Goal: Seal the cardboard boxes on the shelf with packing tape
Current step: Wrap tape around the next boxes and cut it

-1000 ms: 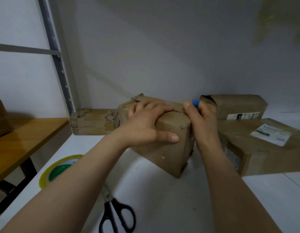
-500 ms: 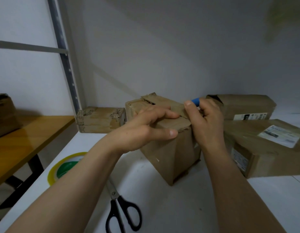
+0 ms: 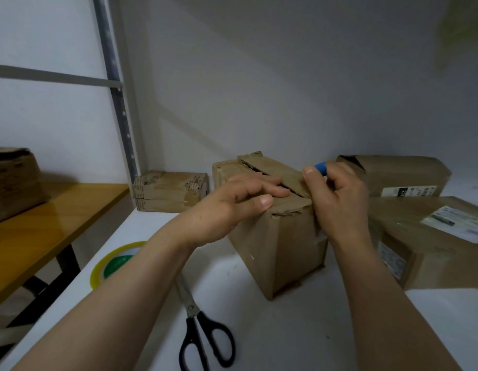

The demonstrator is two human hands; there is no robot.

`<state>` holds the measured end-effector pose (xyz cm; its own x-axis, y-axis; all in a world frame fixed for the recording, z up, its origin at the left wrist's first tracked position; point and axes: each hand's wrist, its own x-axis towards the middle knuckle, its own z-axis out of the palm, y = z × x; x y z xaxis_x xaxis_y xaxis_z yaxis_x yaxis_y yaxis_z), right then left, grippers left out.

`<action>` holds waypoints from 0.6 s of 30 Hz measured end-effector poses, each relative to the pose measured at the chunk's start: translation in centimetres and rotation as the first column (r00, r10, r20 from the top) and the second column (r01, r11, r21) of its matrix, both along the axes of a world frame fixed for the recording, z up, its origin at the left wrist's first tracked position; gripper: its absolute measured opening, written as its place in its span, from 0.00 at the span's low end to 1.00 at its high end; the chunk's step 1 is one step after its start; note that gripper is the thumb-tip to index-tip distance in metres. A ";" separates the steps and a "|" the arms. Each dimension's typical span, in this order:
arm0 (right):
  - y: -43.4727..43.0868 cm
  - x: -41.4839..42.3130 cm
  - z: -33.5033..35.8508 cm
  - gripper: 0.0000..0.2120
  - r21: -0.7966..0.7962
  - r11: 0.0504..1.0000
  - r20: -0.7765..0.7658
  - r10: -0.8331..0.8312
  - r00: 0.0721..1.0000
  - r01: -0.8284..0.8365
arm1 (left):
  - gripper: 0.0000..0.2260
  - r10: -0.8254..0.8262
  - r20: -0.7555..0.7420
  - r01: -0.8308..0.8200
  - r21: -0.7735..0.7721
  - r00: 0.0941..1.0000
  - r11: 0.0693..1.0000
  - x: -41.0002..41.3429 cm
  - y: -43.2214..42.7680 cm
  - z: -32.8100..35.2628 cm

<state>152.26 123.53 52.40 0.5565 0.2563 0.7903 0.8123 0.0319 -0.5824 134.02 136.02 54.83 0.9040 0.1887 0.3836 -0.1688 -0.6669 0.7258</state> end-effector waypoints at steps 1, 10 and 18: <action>0.0 0.0 0.1 0.16 -0.006 1.000 0.002 -0.006 1.000 0.006 | 0.18 -0.006 -0.007 0.006 0.012 1.000 1.000 -0.2 0.1 0.0; -0.3 -1.2 0.4 0.16 -0.069 0.991 0.091 -0.105 0.990 0.112 | 0.13 0.114 0.114 -0.103 -0.097 0.987 0.990 0.3 -1.0 -0.2; -0.4 -1.8 0.7 0.16 -0.102 0.984 0.089 -0.136 0.987 0.144 | 0.14 0.055 0.116 -0.041 -0.121 0.992 0.992 -1.0 -0.9 -0.5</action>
<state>150.47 123.13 53.12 0.5278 0.2663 0.8065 0.8492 -0.1445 -0.5080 133.00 135.13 54.35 0.8424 0.2809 0.4599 -0.2282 -0.5871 0.7767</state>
